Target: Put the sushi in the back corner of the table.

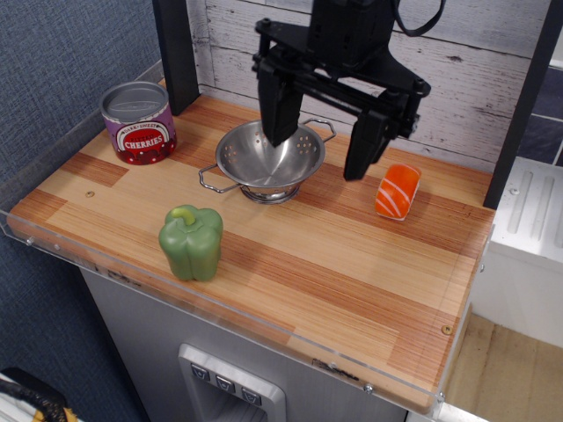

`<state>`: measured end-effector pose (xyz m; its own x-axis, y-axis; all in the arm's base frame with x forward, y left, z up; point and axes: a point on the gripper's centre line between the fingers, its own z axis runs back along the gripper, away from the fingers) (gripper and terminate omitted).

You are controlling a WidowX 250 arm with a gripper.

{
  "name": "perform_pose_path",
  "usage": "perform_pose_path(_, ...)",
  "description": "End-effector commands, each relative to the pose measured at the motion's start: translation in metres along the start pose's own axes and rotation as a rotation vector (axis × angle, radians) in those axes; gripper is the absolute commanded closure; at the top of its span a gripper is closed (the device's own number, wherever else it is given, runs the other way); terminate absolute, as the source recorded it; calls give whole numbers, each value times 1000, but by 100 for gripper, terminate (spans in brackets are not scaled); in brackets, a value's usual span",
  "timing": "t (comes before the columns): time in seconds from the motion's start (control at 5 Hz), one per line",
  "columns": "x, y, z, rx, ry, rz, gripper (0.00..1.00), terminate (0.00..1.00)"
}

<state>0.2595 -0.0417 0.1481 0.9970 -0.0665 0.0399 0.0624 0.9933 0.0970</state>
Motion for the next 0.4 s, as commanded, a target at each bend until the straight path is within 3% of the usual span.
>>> perform_pose_path(0.0,-16,-6,28,-36,-79,-40,0,0)
perform_pose_path(0.2,-16,-6,28,-36,-79,-40,0,100)
